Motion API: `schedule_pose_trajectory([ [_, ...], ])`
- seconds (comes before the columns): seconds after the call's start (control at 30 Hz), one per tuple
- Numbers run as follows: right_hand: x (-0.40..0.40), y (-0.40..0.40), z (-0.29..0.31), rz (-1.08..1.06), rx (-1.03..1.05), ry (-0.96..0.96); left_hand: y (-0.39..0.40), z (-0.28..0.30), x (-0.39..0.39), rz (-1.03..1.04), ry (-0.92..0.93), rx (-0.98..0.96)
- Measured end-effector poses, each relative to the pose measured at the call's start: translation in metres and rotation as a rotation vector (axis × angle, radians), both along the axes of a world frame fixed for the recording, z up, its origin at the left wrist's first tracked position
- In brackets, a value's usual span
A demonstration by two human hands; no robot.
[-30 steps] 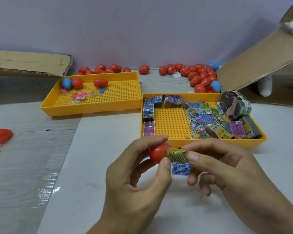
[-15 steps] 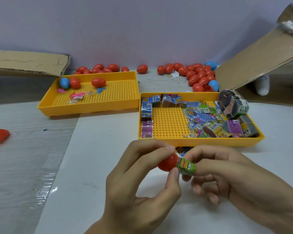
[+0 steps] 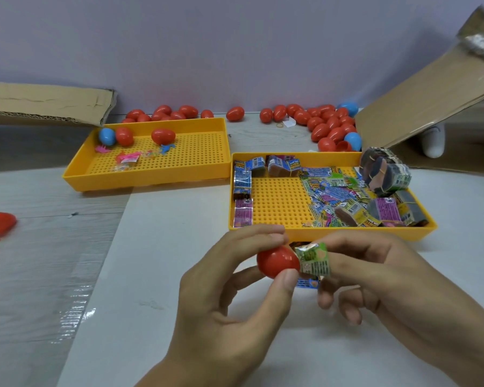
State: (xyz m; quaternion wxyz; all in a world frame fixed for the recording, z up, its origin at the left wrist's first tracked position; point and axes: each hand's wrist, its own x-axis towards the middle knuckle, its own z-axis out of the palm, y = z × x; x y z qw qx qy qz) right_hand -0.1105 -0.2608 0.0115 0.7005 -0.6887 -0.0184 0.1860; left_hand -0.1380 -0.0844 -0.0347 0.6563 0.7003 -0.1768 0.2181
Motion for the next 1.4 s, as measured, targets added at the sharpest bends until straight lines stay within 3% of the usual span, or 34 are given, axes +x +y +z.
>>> schedule_pose_trajectory([
  [0.73,-0.013,0.007,-0.006,-0.144,-0.199,-0.424,0.001,0.0,0.003,-0.025,-0.016,0.012],
  [0.97,-0.009,0.004,0.003,-0.01,-0.162,-0.32,0.001,-0.002,0.002,0.015,-0.051,0.022],
  [1.27,-0.015,0.008,-0.001,-0.181,-0.34,-0.456,0.0,0.002,-0.003,0.066,-0.092,0.209],
  [1.4,-0.011,0.007,0.0,-0.052,-0.223,-0.282,0.005,0.009,0.0,0.005,-0.041,0.255],
])
